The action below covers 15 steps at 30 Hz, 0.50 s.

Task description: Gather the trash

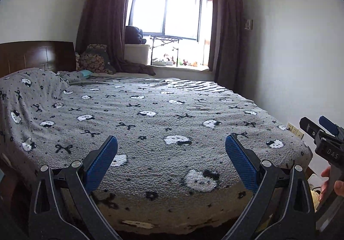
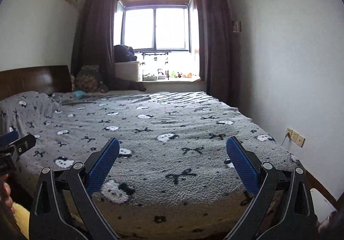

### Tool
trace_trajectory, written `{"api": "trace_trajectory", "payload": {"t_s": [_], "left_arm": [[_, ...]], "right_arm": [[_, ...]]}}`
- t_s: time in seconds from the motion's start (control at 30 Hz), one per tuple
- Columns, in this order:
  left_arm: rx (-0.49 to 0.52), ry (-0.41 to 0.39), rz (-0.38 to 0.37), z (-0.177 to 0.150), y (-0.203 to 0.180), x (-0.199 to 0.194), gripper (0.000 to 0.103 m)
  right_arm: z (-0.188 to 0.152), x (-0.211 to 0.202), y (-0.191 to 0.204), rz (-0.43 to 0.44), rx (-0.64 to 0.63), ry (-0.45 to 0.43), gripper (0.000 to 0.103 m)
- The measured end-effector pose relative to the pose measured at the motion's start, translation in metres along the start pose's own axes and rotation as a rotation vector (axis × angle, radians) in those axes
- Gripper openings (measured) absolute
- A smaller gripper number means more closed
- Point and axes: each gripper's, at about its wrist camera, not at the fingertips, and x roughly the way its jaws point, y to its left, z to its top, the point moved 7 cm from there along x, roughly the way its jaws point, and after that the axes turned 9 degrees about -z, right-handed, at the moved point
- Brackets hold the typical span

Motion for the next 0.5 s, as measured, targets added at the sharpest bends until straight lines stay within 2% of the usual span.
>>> {"api": "trace_trajectory", "payload": {"t_s": [0.5], "left_arm": [[-0.003,-0.006,-0.012,-0.0007,0.0006,-0.0040,0.095]], "right_arm": [[-0.0006,-0.0030,0.0077,0.025,-0.018,0.005,0.100]]}}
